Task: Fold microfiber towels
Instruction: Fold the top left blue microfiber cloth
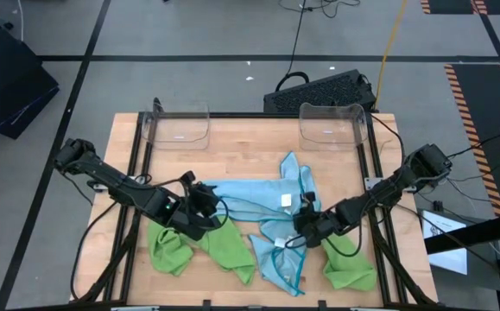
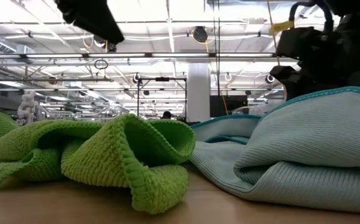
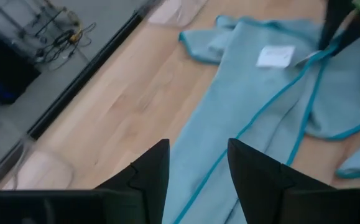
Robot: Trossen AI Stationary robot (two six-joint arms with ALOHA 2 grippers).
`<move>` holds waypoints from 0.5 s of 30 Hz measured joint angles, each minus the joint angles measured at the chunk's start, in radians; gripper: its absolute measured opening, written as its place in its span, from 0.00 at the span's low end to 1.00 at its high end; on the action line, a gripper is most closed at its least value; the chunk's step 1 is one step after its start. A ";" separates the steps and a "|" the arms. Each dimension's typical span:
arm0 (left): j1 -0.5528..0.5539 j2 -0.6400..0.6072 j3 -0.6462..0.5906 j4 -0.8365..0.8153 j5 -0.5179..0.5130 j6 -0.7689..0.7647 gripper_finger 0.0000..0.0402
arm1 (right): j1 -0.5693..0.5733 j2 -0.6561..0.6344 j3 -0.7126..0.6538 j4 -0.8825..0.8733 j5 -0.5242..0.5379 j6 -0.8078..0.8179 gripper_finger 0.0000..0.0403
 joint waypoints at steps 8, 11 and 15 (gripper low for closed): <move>0.009 0.128 0.001 0.319 -0.005 0.302 0.41 | -0.037 -0.021 0.024 0.001 -0.023 -0.068 0.01; 0.026 0.228 0.000 0.520 -0.004 0.467 0.45 | -0.059 -0.057 0.048 0.005 -0.023 -0.100 0.01; 0.052 0.351 0.000 0.811 0.008 0.648 0.55 | -0.097 -0.137 0.062 0.006 -0.022 -0.120 0.01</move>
